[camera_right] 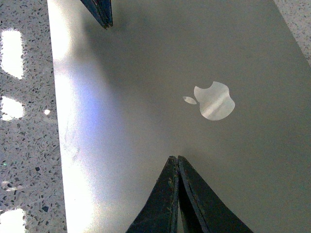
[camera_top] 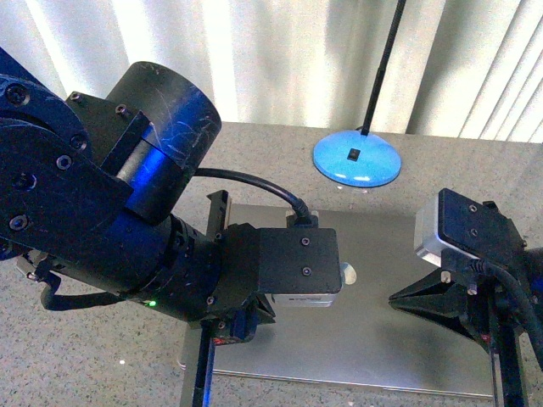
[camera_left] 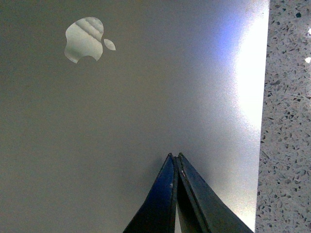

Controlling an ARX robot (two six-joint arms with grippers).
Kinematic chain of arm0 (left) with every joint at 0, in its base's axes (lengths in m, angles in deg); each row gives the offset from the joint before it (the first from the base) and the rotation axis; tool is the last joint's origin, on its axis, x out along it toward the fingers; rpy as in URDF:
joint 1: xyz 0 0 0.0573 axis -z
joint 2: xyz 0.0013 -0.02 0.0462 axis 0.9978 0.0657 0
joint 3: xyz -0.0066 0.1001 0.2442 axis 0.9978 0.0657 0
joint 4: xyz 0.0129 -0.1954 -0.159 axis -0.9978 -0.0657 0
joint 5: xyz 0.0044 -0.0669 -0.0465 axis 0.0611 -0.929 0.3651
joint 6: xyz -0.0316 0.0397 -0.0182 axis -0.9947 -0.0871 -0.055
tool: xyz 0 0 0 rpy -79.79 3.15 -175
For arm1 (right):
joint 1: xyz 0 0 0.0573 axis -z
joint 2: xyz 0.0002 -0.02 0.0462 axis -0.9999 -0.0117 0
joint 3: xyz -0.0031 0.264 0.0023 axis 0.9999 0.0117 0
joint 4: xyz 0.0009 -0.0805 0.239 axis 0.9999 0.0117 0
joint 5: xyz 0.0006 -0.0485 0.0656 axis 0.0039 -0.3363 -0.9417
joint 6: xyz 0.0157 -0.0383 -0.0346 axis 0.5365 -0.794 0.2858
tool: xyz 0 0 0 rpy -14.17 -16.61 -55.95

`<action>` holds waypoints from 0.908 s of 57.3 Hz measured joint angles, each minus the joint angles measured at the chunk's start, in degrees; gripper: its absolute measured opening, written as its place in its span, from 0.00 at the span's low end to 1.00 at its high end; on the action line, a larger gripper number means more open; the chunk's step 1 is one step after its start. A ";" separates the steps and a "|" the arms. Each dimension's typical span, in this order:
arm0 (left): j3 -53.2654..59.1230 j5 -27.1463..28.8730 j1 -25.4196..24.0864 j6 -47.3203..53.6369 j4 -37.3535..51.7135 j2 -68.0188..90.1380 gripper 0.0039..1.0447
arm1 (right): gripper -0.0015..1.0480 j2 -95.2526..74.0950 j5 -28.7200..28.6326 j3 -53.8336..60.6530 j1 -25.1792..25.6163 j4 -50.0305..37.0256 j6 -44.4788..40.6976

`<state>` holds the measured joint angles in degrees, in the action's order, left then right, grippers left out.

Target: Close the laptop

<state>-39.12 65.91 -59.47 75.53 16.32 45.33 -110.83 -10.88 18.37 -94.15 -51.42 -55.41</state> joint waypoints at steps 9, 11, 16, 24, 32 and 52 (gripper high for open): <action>-0.35 0.20 -0.13 -0.04 -1.03 -0.63 0.03 | 0.03 1.09 0.22 -0.02 0.11 1.81 -0.04; -0.52 0.22 -0.24 -0.09 -1.25 -1.03 0.03 | 0.03 1.49 0.20 -0.04 0.15 2.03 -0.04; -1.27 0.13 -0.79 -0.42 -1.75 -2.51 0.03 | 0.03 3.21 0.13 -0.22 0.42 2.21 0.13; -2.95 -0.20 -2.05 -1.62 -2.01 -5.95 0.03 | 0.03 7.37 0.15 -1.55 1.40 2.47 1.22; -4.44 -0.33 -4.66 -4.39 0.66 -10.73 0.03 | 0.03 11.43 0.90 -2.69 2.56 -1.20 3.96; 5.60 0.57 -16.41 -20.52 20.81 -31.50 0.03 | 0.03 18.29 22.36 -1.77 5.86 -38.03 22.60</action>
<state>-33.52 66.47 -75.89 55.00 37.13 13.83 -92.54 11.48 16.60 -88.29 -89.45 -32.81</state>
